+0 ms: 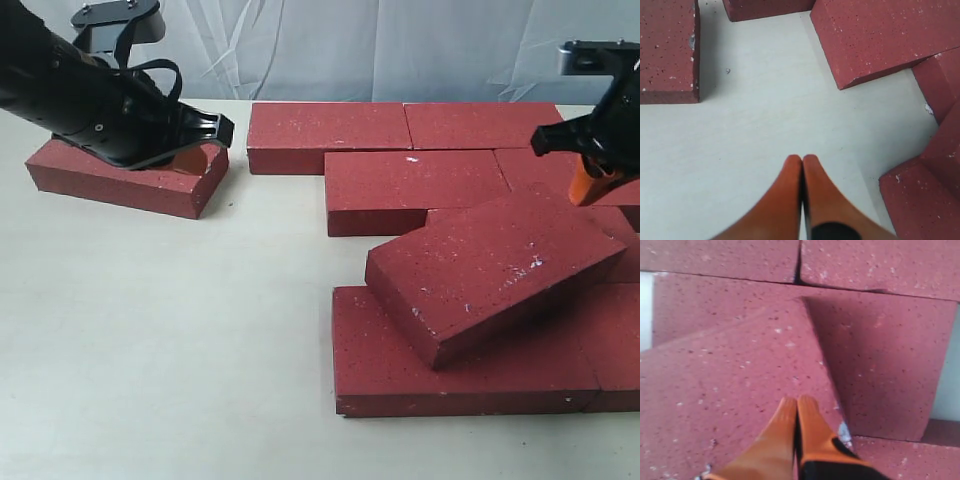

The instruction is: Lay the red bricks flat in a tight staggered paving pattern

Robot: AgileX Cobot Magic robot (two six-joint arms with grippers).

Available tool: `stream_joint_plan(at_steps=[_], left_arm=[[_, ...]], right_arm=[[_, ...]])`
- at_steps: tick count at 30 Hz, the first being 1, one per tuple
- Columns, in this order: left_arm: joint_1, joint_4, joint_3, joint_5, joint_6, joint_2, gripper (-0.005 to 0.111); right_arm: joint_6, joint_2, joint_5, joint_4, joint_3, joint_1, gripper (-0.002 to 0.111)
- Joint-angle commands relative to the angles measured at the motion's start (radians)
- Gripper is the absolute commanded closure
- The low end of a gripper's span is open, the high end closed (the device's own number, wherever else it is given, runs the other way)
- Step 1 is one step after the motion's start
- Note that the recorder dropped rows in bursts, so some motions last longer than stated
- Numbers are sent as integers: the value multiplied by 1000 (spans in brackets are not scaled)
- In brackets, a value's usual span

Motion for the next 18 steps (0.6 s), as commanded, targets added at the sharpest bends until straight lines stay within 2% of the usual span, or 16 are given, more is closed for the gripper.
stream_joint_plan(at_steps=[1, 8, 12, 18], left_arm=[[-3, 1, 2, -1, 2, -6, 107], [-3, 8, 2, -1, 2, -6, 107], [-3, 31, 2, -1, 2, -6, 107], [-3, 33, 2, -1, 2, -6, 107]], right_arm=[[22, -10, -109, -23, 65, -51, 109], [22, -7, -126, -44, 76, -91, 109], [106, -7, -143, -113, 97, -116, 109], [118, -7, -146, -110, 149, -120, 109]])
